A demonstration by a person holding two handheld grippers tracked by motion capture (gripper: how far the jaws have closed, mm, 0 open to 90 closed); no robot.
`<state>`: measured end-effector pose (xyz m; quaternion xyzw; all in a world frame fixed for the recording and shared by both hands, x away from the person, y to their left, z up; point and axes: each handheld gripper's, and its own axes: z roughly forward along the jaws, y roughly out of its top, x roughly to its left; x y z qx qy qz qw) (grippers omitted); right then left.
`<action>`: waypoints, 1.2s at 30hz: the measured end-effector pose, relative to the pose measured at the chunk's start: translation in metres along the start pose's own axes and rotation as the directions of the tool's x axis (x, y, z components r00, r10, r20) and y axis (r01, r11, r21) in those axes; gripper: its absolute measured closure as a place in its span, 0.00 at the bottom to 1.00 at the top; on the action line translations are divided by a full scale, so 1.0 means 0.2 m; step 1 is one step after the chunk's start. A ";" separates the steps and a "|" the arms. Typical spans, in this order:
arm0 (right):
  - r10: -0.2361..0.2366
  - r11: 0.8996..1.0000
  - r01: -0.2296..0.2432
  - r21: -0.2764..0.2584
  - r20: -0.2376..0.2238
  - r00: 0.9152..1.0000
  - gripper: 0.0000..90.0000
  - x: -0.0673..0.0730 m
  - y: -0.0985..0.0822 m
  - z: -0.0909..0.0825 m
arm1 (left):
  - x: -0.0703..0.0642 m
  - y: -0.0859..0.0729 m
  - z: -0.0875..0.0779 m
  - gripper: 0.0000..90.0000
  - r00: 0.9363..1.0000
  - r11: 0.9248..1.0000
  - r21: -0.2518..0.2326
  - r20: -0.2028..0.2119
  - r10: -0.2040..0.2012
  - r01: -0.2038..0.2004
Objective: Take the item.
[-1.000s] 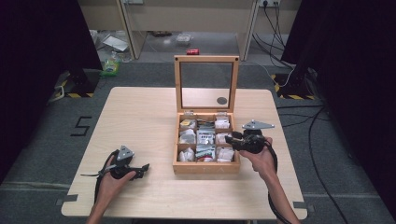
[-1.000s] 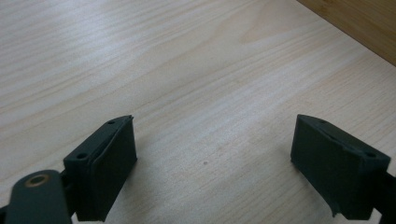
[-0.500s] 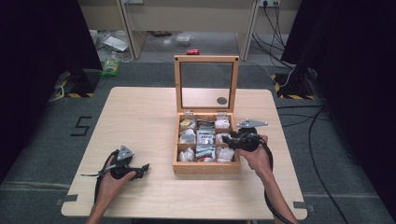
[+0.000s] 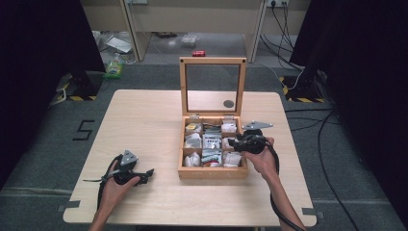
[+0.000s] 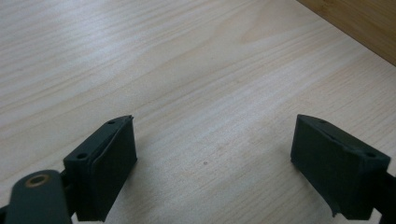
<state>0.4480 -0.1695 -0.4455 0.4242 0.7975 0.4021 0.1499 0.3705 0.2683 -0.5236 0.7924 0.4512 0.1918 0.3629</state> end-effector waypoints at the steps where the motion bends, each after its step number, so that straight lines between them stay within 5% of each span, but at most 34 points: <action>1: -0.001 1.000 0.001 0.006 -0.002 1.000 0.59 0.00 0.00 0.01 | 0.00 0.00 0.00 0.15 1.000 1.000 -0.001 -0.001 -0.002 0.002; 19: -0.007 0.997 0.006 0.077 0.005 1.000 0.57 0.02 0.03 0.10 | 0.00 0.00 0.00 0.15 1.000 1.000 -0.001 -0.001 -0.001 0.001; 36: 0.038 0.997 -0.032 0.074 -0.082 0.996 0.73 -0.04 0.02 0.12 | 0.00 0.00 0.00 0.15 1.000 1.000 -0.001 -0.001 -0.001 0.001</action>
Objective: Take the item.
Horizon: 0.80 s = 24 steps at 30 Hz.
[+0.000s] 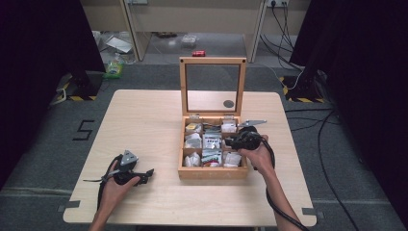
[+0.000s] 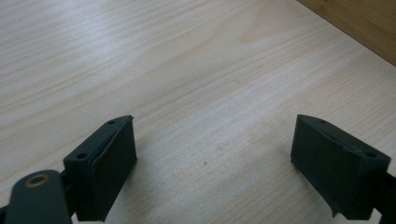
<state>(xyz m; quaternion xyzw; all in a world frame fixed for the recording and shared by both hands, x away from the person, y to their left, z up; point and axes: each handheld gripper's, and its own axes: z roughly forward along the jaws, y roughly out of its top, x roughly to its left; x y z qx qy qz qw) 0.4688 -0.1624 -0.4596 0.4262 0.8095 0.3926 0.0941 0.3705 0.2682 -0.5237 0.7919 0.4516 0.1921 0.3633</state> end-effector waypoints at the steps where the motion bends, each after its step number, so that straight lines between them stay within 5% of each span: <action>1: 0.000 1.000 0.000 -0.001 -0.002 1.000 0.75 0.00 0.00 0.00 | 0.00 0.00 0.00 0.15 1.000 1.000 0.000 0.000 0.000 0.000; 14: -0.049 0.998 0.050 -0.032 0.026 0.998 0.98 -0.01 -0.01 -0.01 | 0.00 0.00 0.00 0.15 1.000 1.000 0.000 0.000 0.000 0.000; 24: -0.067 0.991 0.071 -0.109 0.046 0.997 1.00 0.01 0.03 -0.09 | 0.00 0.00 0.00 0.15 1.000 1.000 0.000 0.000 0.000 0.000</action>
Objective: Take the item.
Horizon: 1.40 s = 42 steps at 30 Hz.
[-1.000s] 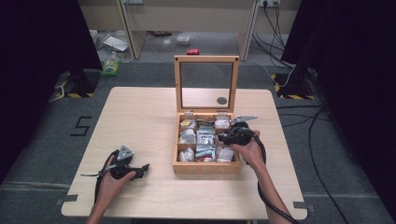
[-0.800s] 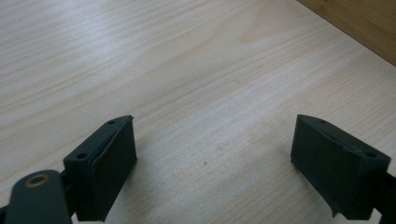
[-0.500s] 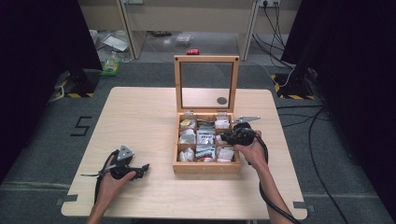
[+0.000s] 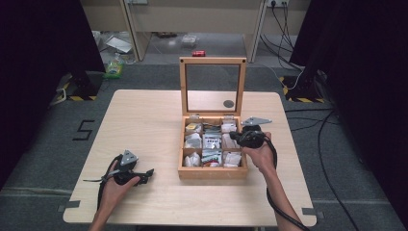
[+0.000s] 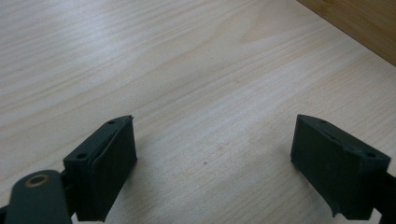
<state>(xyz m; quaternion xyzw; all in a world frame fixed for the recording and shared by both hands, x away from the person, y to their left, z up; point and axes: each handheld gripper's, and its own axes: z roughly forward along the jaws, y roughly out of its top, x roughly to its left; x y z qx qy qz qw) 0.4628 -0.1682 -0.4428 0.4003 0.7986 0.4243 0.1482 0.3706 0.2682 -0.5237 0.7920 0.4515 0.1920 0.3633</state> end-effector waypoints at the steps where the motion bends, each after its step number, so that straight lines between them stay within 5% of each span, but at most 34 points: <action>1: -0.002 1.000 0.002 -0.005 0.001 1.000 1.00 0.00 0.00 -0.01 | 0.00 0.00 0.00 0.15 1.000 1.000 0.000 0.000 0.000 0.000; 19: -0.004 0.995 0.006 -0.098 0.016 1.000 1.00 -0.01 0.05 -0.13 | 0.00 0.00 0.00 0.15 1.000 1.000 0.001 0.000 0.001 -0.001; 42: 0.092 0.974 -0.079 -0.215 0.051 0.995 1.00 -0.14 0.04 -0.38 | 0.00 0.00 0.00 0.15 1.000 1.000 0.001 0.000 0.001 -0.001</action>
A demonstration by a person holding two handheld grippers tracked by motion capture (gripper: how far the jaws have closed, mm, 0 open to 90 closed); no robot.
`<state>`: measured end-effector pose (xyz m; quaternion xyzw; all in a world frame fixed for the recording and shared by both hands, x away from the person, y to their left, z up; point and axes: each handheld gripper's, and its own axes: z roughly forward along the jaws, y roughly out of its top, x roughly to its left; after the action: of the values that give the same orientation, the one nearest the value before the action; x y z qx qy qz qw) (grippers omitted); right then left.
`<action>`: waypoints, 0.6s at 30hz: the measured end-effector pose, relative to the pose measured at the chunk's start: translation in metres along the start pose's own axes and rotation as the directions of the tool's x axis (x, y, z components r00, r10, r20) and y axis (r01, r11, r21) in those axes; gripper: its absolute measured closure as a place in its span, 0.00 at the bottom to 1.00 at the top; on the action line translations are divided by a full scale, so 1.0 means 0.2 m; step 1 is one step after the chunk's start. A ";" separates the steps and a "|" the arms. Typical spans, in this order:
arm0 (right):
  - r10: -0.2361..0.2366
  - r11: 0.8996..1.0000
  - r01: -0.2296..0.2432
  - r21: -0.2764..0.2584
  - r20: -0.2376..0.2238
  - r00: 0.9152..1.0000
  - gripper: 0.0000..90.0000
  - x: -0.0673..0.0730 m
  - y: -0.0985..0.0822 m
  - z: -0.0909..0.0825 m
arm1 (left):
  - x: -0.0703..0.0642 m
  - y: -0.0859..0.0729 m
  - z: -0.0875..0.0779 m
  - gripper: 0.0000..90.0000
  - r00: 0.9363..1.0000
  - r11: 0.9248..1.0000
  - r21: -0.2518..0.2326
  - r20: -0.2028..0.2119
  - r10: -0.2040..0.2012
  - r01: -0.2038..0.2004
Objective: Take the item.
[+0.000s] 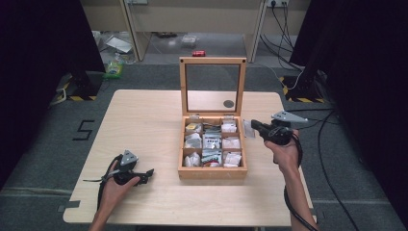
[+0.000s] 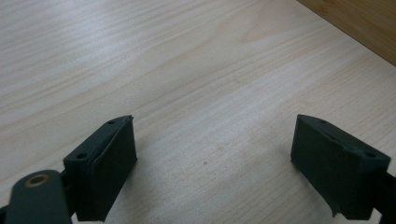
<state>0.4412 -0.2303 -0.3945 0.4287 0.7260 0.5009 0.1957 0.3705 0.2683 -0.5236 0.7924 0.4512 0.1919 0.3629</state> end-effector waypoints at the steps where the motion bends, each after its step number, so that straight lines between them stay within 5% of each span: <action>1: -0.001 1.000 0.001 0.000 0.002 1.000 1.00 -0.01 0.00 -0.01 | 0.00 0.00 0.00 0.15 1.000 1.000 0.000 0.001 0.000 0.000; 18: 0.023 1.000 -0.024 0.010 0.060 0.998 1.00 -0.10 -0.07 -0.12 | 0.00 0.00 0.00 0.15 1.000 1.000 0.000 0.000 0.000 0.000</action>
<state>0.4297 -0.2616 -0.4005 0.4531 0.7174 0.4861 0.2091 0.3705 0.2683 -0.5236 0.7924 0.4513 0.1918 0.3629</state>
